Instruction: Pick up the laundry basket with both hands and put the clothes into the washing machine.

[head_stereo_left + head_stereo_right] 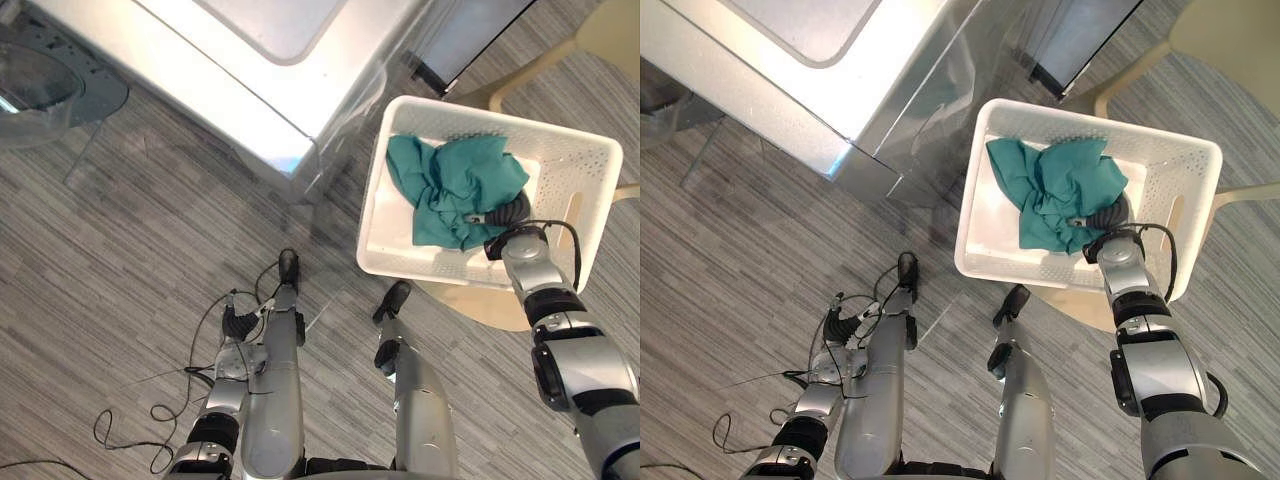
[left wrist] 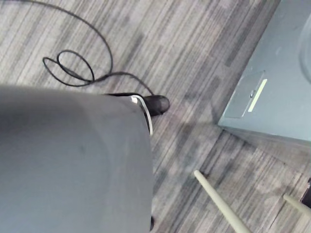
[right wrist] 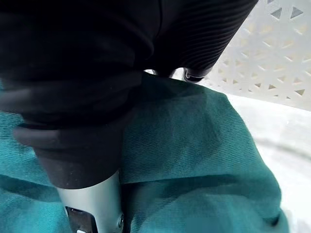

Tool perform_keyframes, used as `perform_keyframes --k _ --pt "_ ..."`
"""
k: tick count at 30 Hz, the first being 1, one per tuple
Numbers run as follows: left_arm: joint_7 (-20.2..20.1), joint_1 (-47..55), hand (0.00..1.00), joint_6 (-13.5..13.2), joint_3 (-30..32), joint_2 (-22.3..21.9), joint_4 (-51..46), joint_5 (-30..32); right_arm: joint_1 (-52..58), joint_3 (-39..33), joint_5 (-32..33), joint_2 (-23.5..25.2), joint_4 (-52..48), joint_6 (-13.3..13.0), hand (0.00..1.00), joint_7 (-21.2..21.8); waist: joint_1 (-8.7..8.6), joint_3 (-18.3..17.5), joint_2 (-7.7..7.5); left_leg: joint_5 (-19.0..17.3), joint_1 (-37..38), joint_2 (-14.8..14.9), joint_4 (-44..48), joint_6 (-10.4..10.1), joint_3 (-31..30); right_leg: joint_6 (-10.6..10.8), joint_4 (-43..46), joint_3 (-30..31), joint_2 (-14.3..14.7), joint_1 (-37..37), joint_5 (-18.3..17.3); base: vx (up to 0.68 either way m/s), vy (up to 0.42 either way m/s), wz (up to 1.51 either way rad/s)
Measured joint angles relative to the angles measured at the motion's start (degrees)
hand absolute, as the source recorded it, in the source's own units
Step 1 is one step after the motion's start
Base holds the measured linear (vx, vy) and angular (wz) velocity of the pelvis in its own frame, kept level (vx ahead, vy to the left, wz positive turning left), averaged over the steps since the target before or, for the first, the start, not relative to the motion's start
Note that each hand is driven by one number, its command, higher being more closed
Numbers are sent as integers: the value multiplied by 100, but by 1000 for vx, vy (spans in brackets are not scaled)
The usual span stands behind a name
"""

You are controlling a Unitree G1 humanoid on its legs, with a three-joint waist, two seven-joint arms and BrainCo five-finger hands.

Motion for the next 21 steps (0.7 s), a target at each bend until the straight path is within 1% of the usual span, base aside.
perform_keyframes --k 1,2,3,6,9,12,16,19,21 --pt "11 -91 0 6 2 -39 -58 -16 -76 0 102 -116 0 3 0 -77 82 6 10 -9 -123 3 41 0 -53 -1 10 -51 0 -72 -1 7 7 14" --pt "26 -149 0 12 2 -89 -54 -34 -127 2 256 -147 1 6 0 -158 104 21 37 -9 -178 6 62 1 -104 0 10 -85 -2 -80 -1 19 5 17" --pt "59 -175 0 13 24 -151 -69 -41 -186 33 369 -144 1 8 100 -247 115 32 56 -24 -241 5 114 19 -143 0 11 -115 0 -89 -3 31 9 12" --pt "138 -184 0 20 184 -241 -189 -143 -298 95 438 -206 0 9 100 -409 155 32 56 -85 -419 5 246 32 -177 -12 75 -152 -9 -202 -18 12 5 2" --pt "179 -197 0 55 198 -283 -292 -180 -298 97 429 -359 1 8 100 -410 210 31 57 -125 -512 25 331 -1 -224 -30 137 -212 -1 -260 -50 0 0 0" --pt "250 -205 0 59 252 -332 -309 -181 -272 97 388 -370 1 7 100 -410 252 31 58 -141 -511 75 337 -23 -231 -52 233 -247 -4 -264 -126 8 -1 3" --pt "263 -205 0 102 313 -371 -333 -181 -92 75 400 -316 -27 -27 100 -404 263 30 57 -147 -486 109 369 -34 -267 -73 470 -314 -22 -269 -299 30 -4 7" --pt "277 -205 0 114 409 -439 -338 -182 104 -194 459 -205 -208 -45 100 -410 257 27 54 -149 -437 122 405 -36 -269 -72 635 -307 -34 -264 -400 53 -16 2" --pt "293 -203 0 123 426 -469 -339 -181 262 -523 721 -8 -334 -86 100 -486 267 25 50 -150 -334 150 410 -36 -204 -84 724 -228 -67 -246 -428 46 0 -8"
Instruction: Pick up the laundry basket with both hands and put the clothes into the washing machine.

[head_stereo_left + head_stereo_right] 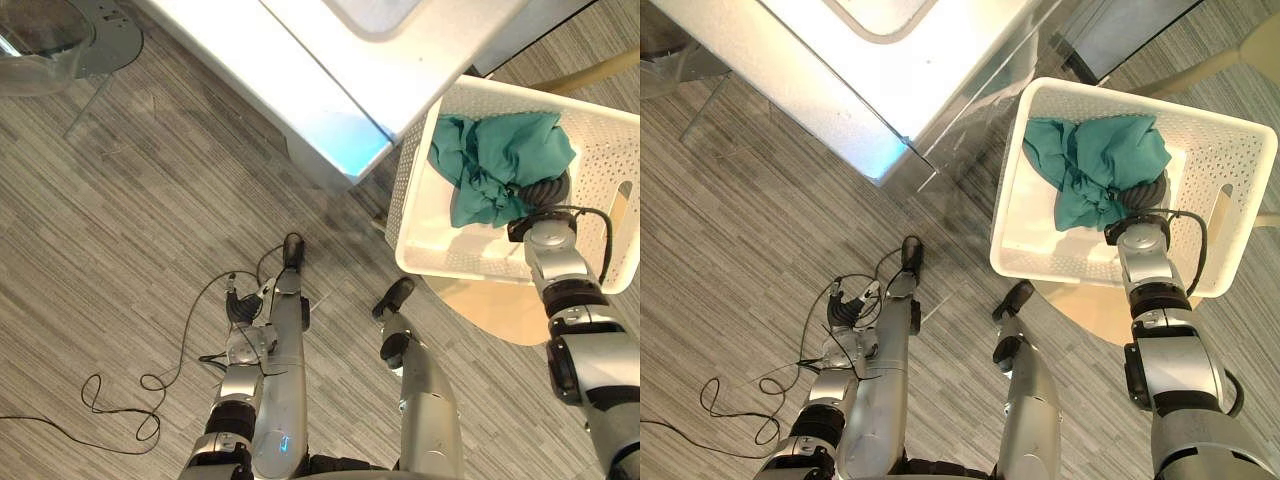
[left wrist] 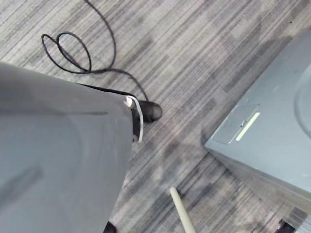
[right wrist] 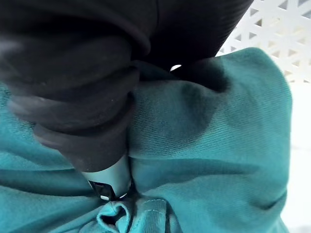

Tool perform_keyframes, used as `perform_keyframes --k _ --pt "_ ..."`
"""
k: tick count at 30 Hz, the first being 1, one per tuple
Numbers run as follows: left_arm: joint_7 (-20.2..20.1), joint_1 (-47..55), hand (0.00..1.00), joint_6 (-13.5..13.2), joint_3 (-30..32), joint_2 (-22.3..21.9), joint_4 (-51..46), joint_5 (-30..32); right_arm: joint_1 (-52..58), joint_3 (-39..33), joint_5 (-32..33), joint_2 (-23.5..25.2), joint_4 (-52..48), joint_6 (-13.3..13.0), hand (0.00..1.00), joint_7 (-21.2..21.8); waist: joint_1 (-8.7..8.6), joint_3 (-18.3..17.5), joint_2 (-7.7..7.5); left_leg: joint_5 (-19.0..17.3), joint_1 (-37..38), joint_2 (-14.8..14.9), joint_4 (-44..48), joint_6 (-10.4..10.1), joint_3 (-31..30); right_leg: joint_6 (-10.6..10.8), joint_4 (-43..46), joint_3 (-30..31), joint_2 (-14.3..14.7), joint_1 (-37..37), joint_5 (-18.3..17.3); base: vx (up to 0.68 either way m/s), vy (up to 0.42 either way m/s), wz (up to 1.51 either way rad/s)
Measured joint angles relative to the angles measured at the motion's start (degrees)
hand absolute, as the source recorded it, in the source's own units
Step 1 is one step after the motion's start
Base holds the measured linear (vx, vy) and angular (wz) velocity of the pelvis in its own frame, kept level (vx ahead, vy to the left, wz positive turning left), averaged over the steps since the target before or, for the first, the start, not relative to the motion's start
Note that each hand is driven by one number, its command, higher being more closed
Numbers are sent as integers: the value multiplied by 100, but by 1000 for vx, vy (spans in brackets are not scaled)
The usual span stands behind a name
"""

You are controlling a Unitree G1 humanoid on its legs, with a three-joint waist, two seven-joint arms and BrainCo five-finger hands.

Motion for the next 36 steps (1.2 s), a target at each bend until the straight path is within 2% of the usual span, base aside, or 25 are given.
perform_keyframes --k 4,6,8,9,11,14,17,20,26,27,29,32,36 --pt "56 9 0 56 54 -84 25 2 451 -528 717 557 -493 -15 100 -7 -12 -2 0 -41 292 69 33 8 127 -27 51 103 10 202 -20 14 -16 -11" --pt "56 67 0 58 122 -114 59 3 942 -771 1032 864 -1141 -27 100 -11 -24 -7 -1 -162 526 154 172 10 236 -26 70 194 50 407 -27 -28 -28 -21" --pt "50 92 0 100 152 -108 76 6 1351 -1013 1141 1003 -1836 -44 100 -46 -95 -11 -6 -191 759 162 161 26 315 -15 109 274 47 567 -52 -40 -32 -13" --pt "39 136 0 104 174 -76 80 9 1538 -1166 1211 1061 -2264 -84 100 -124 -182 -16 -15 -224 910 158 128 34 358 12 138 312 41 668 -79 -45 -45 -5" --pt "-34 194 0 113 185 -8 239 28 1805 -1493 1251 1140 -2816 -158 100 -167 -247 -38 -53 -230 1228 156 4 29 511 46 157 398 -23 859 -108 -32 -32 -8" --pt "-86 487 0 142 137 158 447 81 2280 -1806 1250 1312 -3554 -312 100 -295 -334 -168 -235 -201 1888 95 -344 -23 735 91 107 525 -74 1257 -141 29 -31 -6" --pt "-233 795 0 155 -47 271 759 207 2787 -2193 1243 1430 -4063 -353 100 -398 -378 -675 -399 -50 2406 -55 -812 -97 813 164 -1 527 -143 1575 -201 120 -22 7" --pt "-354 1107 0 161 -114 288 820 205 2959 -2328 1219 1448 -4302 -376 100 -467 -426 -1121 -423 76 2929 -172 -1258 -84 832 199 -204 481 -176 1989 -226 153 -3 9" --pt "-567 1501 0 147 -54 287 962 180 2968 -2327 865 1488 -4666 -461 100 -500 -503 -1704 -407 155 3667 -280 -1756 -87 793 294 -639 430 -149 2712 -236 132 3 8" --pt "-567 1561 0 154 121 278 881 138 2975 -2327 788 1491 -4849 -467 100 -489 -505 -1888 -405 156 3790 -287 -1856 -88 799 318 -776 408 -118 2850 -219 119 -6 3" --pt "-560 1714 0 175 403 218 461 32 2973 -2327 750 1491 -4988 -518 100 -469 -503 -2026 -404 156 3911 -292 -1902 -88 795 333 -899 377 -95 3014 -208 124 -10 6" --pt "-450 1999 0 154 1074 30 -1037 -184 2985 -2429 559 1579 -5348 -575 100 -340 -506 -2206 -368 153 4135 -298 -2000 -87 744 342 -1079 290 -40 3314 -202 79 -12 10" --pt "-21 2062 0 131 1493 -117 -2900 -186 3022 -2420 553 1723 -5614 -591 100 -220 -539 -2384 -226 151 4361 -316 -2065 -87 738 346 -1159 286 -30 3549 -196 22 -3 1"
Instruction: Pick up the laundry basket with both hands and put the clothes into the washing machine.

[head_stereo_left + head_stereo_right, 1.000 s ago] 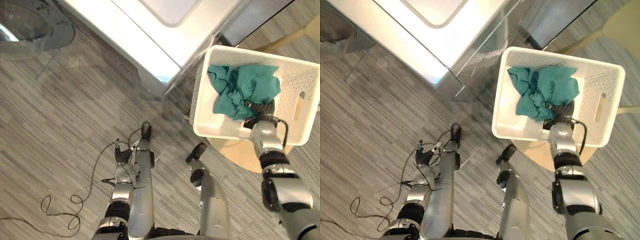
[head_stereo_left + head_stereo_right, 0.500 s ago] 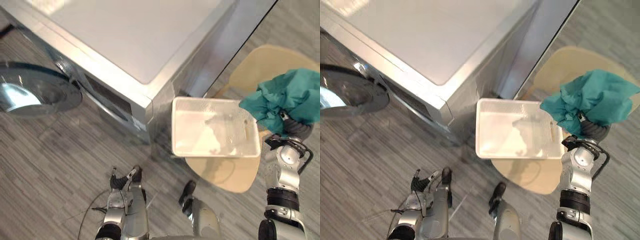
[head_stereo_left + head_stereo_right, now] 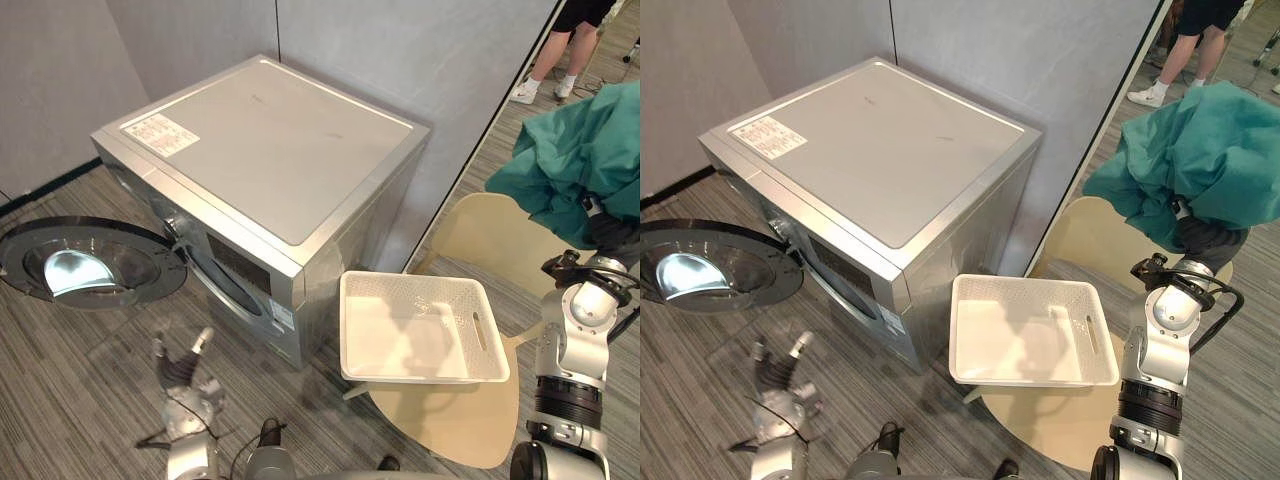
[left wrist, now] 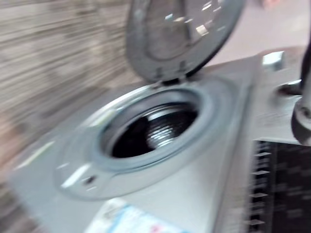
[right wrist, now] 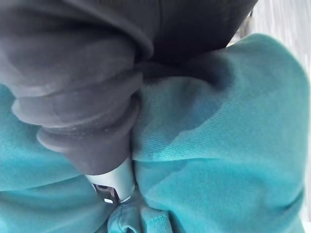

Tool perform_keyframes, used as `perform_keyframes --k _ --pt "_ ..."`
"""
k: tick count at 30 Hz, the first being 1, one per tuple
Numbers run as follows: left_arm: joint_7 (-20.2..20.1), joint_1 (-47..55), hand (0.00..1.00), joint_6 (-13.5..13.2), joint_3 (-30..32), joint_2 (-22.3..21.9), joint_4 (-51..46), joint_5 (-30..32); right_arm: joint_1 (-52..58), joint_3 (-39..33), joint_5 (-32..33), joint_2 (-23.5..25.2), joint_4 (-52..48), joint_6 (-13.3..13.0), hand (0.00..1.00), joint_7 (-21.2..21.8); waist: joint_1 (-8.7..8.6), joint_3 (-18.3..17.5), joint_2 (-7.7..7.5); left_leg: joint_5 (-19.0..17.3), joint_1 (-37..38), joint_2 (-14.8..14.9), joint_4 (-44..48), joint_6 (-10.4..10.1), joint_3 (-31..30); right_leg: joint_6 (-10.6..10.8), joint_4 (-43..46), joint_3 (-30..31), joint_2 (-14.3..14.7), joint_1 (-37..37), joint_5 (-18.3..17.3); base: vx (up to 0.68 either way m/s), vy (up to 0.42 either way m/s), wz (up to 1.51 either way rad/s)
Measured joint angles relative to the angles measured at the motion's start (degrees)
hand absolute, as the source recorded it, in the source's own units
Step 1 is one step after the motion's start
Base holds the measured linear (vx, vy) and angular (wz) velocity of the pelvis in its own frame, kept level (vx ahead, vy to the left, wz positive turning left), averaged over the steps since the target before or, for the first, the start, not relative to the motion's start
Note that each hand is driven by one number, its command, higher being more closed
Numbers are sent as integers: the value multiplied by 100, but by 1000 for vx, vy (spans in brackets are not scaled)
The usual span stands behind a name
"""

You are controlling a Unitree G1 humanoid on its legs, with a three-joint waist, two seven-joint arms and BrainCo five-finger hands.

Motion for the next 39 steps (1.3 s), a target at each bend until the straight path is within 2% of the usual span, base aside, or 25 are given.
perform_keyframes --k 5,8,11,13,14,16,18,21,25,33,39 --pt "330 -51 0 -208 -103 -8 -1746 -24 20 338 -1 94 -379 -9 100 217 -102 -174 184 -2 181 -21 -34 -1 3 1 -10 23 -10 163 1 -14 5 0" --pt "491 -326 0 -301 -585 65 -2539 223 45 662 2 93 -624 -111 100 404 -117 -249 272 -1 347 -21 -66 -1 35 3 -8 60 -10 274 2 -41 4 -6" --pt "483 -646 0 -643 -1296 331 -3177 449 48 1143 11 95 -900 -265 100 688 -116 -311 353 4 563 -22 -212 -6 178 3 -10 218 -12 304 2 -43 5 -19" --pt "323 -849 0 -914 -1647 504 -3356 312 52 1402 45 131 -1018 -351 100 859 -145 -347 388 5 627 -27 -228 -6 218 10 -10 268 -17 341 12 -12 5 -18" --pt "120 -1008 0 -1096 -1853 559 -3360 5 50 1561 76 192 -1041 -414 100 944 -202 -360 403 5 689 -26 -245 -6 267 10 -8 321 -16 344 13 -21 3 -15" --pt "-126 -1194 0 -1224 -2138 572 -3338 -453 50 1835 141 260 -1041 -423 100 1064 -266 -381 423 6 765 -26 -291 -7 337 10 -9 383 -16 353 17 -12 2 -20" --pt "-487 -1447 0 -1289 -2497 586 -3255 -1171 46 2097 308 313 -1040 -420 100 1237 -280 -388 435 17 851 -25 -361 -22 478 3 -68 521 -3 347 74 10 6 -30" --pt "-790 -1865 0 -1262 -2895 627 -2848 -1828 -13 2313 346 336 -1040 -405 100 1312 -310 -389 435 18 885 -38 -402 -22 556 16 -102 597 -4 345 117 15 8 -16" --pt "-1026 -2318 0 -1084 -3414 720 -2319 -2042 -321 2712 372 359 -1039 -372 100 1499 -428 -389 434 18 950 -41 -439 -21 639 18 -121 672 0 341 124 18 2 -10" --pt "-1180 -3010 0 -865 -4120 714 -1614 -2045 -362 2959 513 446 -1037 -326 100 1593 -456 -389 436 24 1000 -54 -550 -25 693 30 -201 717 19 341 142 14 -1 -3" --pt "-1312 -3188 0 -695 -4564 705 -1278 -2046 -362 3156 512 575 -1035 -312 100 1612 -587 -389 434 24 1052 -59 -624 -24 761 31 -242 788 31 339 142 4 0 -4"
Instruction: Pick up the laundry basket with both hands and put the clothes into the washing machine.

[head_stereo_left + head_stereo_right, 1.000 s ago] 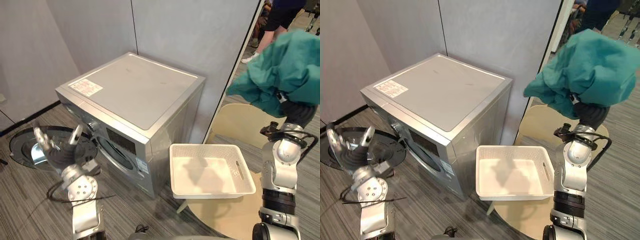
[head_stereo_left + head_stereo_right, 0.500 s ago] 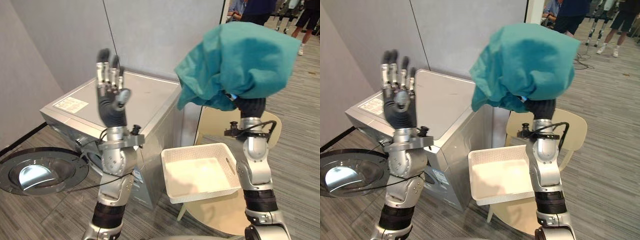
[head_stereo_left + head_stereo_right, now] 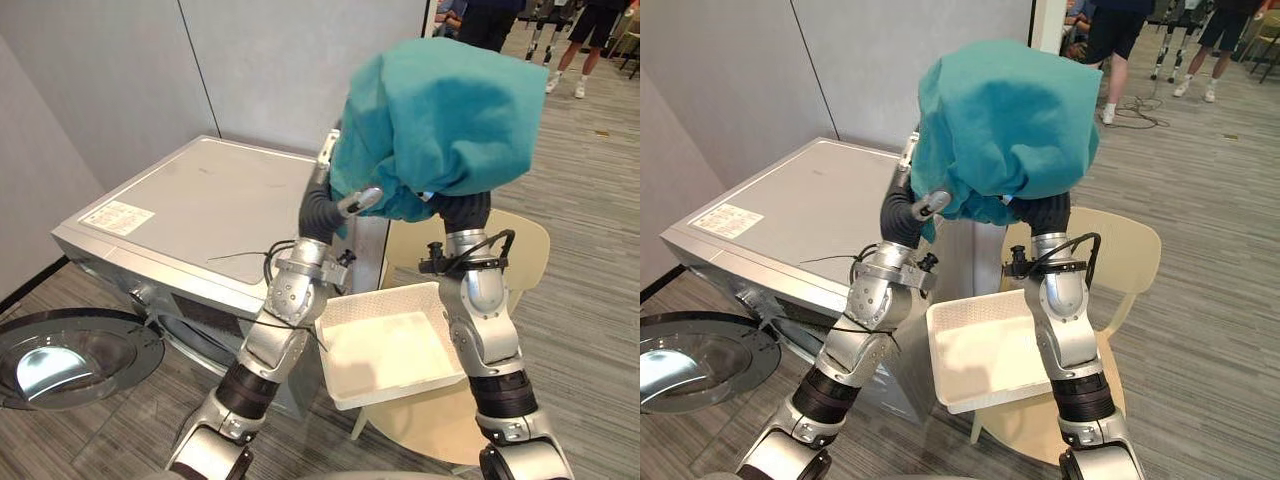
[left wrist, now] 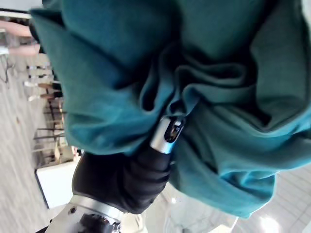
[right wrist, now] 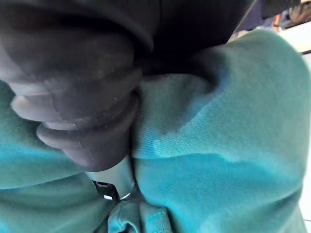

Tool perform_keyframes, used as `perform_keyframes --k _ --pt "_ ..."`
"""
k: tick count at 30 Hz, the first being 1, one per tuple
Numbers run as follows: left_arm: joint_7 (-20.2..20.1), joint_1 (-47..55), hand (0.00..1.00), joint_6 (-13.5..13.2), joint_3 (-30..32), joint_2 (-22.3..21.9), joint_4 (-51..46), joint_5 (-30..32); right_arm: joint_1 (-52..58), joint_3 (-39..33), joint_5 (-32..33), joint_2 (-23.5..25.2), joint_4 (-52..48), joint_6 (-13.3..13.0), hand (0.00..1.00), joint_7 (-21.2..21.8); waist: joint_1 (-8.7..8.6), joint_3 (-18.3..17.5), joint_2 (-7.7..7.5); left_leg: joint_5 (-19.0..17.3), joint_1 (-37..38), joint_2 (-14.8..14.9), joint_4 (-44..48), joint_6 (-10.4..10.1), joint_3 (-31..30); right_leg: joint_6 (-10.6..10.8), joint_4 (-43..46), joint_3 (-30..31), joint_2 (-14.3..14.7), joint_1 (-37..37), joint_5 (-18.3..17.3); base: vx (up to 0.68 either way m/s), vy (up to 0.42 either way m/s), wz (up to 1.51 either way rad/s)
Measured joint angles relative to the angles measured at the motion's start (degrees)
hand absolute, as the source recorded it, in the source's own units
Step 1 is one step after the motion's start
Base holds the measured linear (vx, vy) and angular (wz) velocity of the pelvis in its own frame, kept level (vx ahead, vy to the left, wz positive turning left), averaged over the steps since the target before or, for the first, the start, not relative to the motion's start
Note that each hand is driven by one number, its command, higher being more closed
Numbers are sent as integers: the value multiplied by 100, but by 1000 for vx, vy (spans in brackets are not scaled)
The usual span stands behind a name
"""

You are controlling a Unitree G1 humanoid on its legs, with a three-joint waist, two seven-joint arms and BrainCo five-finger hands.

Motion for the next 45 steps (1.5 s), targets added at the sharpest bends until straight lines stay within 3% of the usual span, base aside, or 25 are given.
perform_keyframes --k 12,25,26,45 --pt "11 -478 0 77 -403 -82 421 199 1 -21 3 23 -6 -2 100 -28 -152 2 -4 -1 -12 0 -13 1 20 10 -52 12 11 -6 6 0 0 -1" --pt "59 -1126 0 154 -624 -235 606 216 15 -131 97 79 -297 -60 100 -59 -186 2 -9 -2 -25 0 -12 2 58 15 -50 45 11 -44 11 0 0 0" --pt "59 -1152 100 164 -633 -249 606 224 31 -132 180 76 -334 -59 100 -61 -194 2 -10 -2 -33 0 -12 2 60 16 -50 47 11 -54 11 0 0 0" --pt "413 -1722 100 216 -611 -341 672 440 522 -16 442 139 -908 -318 100 -114 -334 -3 -59 -4 -52 3 16 4 97 21 -42 96 10 -92 31 0 0 0"
